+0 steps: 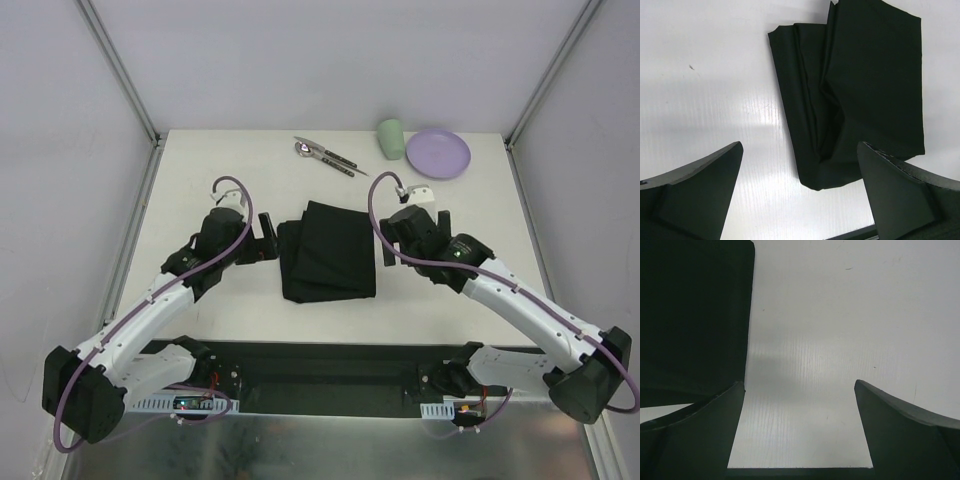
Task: Set the dinner table for one person
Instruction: Flatten out the napkin at the center of the board.
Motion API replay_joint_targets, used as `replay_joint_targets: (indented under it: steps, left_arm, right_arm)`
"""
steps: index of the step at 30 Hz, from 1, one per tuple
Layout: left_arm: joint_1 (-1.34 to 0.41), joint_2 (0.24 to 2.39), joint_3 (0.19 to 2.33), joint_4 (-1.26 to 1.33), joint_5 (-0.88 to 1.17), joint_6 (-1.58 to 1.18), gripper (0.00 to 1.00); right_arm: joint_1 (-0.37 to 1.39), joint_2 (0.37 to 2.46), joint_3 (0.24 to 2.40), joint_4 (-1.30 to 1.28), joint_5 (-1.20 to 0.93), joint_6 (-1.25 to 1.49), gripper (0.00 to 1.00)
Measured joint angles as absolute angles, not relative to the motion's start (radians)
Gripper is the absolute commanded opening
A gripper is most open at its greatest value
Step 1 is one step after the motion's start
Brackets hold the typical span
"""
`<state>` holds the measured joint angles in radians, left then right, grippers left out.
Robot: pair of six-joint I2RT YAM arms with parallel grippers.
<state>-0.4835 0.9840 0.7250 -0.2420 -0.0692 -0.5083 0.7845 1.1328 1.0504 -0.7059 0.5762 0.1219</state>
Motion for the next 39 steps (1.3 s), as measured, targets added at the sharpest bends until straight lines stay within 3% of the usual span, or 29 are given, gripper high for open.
replay_joint_targets:
  steps: [10, 29, 33, 39]
  left_arm:
    - [-0.476, 0.873, 0.719, -0.286, -0.088, -0.528, 0.99]
    - [-0.476, 0.868, 0.682, -0.346, -0.113, -0.508, 0.99]
    - [-0.449, 0.830, 0.682, -0.366, -0.115, -0.510, 0.99]
    - [-0.273, 0.767, 0.675, -0.409, -0.067, -0.513, 0.99]
  right_arm:
    - [0.785, 1.044, 1.002, -0.677, 0.591, 0.093, 0.96]
    - [0.791, 1.165, 1.016, -0.654, 0.451, 0.036, 0.96]
    - [0.826, 1.264, 1.050, -0.617, 0.407, -0.056, 0.96]
    - [0.957, 1.486, 1.159, -0.552, 0.443, -0.200, 0.96]
